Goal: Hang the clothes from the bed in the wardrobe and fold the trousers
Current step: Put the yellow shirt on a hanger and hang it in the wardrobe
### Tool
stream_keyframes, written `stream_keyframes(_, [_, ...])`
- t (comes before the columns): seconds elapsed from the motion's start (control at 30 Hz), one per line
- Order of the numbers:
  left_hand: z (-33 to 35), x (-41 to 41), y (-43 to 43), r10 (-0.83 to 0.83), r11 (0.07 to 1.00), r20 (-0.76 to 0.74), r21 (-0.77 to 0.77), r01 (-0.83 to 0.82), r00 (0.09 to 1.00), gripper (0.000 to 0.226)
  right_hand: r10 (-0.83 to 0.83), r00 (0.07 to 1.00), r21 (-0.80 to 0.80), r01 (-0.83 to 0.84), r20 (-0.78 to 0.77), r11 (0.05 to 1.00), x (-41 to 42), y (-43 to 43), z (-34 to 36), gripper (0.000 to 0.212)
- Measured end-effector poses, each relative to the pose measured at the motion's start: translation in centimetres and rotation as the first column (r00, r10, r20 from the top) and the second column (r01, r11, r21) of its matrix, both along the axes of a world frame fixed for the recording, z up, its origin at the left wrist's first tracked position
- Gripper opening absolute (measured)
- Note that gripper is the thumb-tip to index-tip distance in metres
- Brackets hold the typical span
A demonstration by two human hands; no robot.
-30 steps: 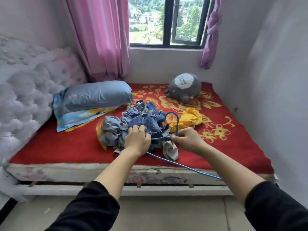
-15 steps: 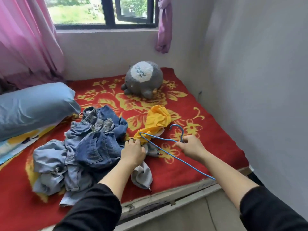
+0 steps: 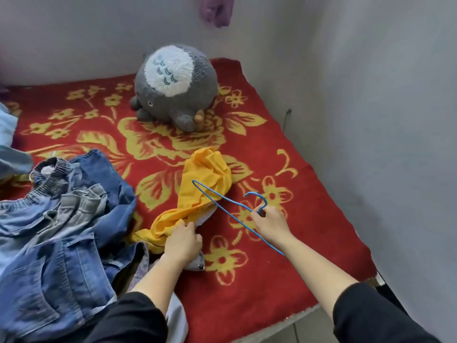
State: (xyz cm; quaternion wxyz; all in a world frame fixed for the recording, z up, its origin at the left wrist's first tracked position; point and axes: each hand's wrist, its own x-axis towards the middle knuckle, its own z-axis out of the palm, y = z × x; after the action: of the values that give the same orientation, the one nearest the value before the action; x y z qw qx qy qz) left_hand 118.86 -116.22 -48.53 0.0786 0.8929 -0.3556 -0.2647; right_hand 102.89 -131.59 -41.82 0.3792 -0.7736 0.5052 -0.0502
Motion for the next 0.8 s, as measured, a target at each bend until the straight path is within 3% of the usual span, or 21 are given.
stream_keyframes(0.1, [-4.3,0.6,-3.5,-0.056,0.998,-0.037,0.034,0.057,0.998,0.034,-0.073,0.997,0.017,0.073,-0.005,0.997,1.4,-4.1,-3.6,0.030])
stream_keyframes(0.2, [-8.2,1.3,-6.2,-0.230,0.972,0.077,0.058,0.226,0.970,0.041,-0.109,0.994,0.040,0.108,0.028,0.993,2.2,-6.9,-7.2,0.018])
stream_keyframes(0.33, [-11.7,3.1,-9.6,-0.467,0.884,0.195,0.134,0.448,0.863,0.058,-0.127,0.991,-0.002,0.127,0.044,0.992,2.4,-9.4,-11.3,0.019])
stream_keyframes(0.47, [-13.9,4.8,-12.1,-0.416,0.904,0.338,0.251,0.345,0.844,0.064,-0.160,0.986,0.043,0.158,0.049,0.986,1.9,-10.3,-14.3,0.022])
stream_keyframes(0.6, [-14.1,5.8,-13.7,-0.444,0.882,0.345,0.329,0.336,0.827,0.039,-0.152,0.987,0.082,0.147,0.053,0.986,1.1,-10.4,-15.7,0.025])
stream_keyframes(0.7, [-12.8,5.6,-14.3,-0.231,0.973,0.265,0.094,0.213,0.936,0.023,-0.158,0.986,0.101,0.151,0.057,0.983,1.1,-10.4,-15.1,0.023])
stream_keyframes(0.8, [-8.7,5.5,-14.9,0.042,0.971,-0.120,-0.227,-0.069,0.992,0.021,-0.203,0.977,0.122,0.193,0.073,0.974,1.7,-10.1,-13.3,0.029])
